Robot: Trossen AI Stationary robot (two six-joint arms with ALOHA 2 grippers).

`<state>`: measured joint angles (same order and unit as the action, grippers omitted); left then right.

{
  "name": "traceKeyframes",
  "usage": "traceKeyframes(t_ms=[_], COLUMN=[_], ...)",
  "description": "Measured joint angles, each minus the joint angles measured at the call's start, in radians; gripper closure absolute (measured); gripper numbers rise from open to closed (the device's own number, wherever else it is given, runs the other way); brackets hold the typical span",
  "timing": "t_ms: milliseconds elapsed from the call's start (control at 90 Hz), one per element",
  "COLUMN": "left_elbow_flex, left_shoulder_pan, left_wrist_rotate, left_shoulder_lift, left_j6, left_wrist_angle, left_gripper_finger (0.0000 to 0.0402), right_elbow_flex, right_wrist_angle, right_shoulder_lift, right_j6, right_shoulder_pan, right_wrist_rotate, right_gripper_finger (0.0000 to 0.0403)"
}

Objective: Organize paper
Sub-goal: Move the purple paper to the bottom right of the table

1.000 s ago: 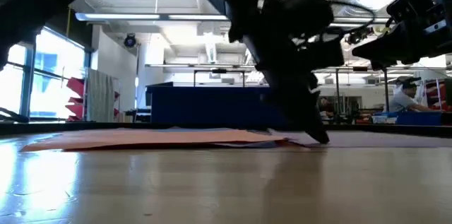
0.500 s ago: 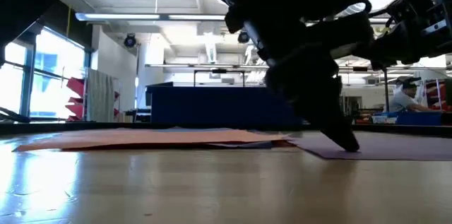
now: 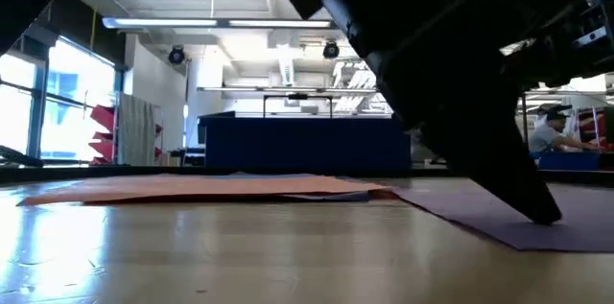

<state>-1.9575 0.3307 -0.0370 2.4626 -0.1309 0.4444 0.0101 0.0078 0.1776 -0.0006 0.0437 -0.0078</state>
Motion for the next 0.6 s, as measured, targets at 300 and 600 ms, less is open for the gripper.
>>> traceKeyframes(t_ms=[300,600], left_elbow_flex=[0.0,0.0], left_shoulder_pan=[0.075,0.115], left_wrist_rotate=[0.062,0.074], left_shoulder_lift=[0.0,-0.001], left_j6=[0.102,0.139], left_wrist_angle=[-0.023,-0.073], left_gripper_finger=[0.0401,0.0401], right_elbow_flex=[0.0,0.0], right_wrist_angle=[0.0,0.0], right_shoulder_lift=[0.0,0.0], right_j6=[0.0,0.0], right_shoulder_pan=[0.0,0.0], right_wrist_rotate=[0.0,0.0], right_gripper_finger=[0.0402,0.0402])
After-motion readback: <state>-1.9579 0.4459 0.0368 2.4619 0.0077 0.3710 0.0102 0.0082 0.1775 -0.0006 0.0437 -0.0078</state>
